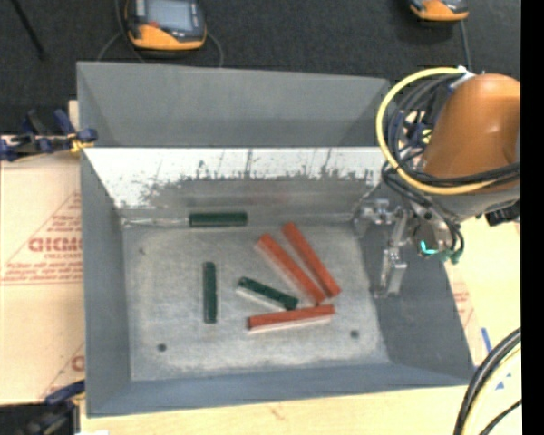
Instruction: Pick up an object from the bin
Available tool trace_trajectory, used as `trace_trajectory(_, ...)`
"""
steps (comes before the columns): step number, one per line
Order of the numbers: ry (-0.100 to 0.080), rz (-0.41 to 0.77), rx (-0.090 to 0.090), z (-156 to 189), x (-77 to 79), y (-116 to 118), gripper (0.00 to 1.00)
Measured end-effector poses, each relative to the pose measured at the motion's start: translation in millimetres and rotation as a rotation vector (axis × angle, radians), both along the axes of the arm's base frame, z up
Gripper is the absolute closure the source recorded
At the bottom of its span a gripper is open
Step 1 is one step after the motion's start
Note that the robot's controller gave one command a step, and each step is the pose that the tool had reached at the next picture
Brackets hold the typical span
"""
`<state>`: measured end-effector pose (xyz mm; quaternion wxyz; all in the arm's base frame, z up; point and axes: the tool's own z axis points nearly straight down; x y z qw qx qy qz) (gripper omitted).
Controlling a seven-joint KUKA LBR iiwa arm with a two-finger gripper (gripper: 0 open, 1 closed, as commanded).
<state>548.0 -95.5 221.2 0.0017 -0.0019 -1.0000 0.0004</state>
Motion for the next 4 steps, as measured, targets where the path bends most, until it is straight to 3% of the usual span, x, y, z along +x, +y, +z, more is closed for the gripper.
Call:
trace_trajectory(1,0.001,0.099,0.003,-155,-43.5,73,0.00)
trace_trajectory(2,-0.003,0.320,0.001,-121,-70.2,86,0.00)
trace_trajectory(3,-0.009,-0.005,0.000,-107,-52.9,73,0.00)
trace_trajectory(4,-0.010,-0.175,0.000,-150,-8.2,82,0.00)
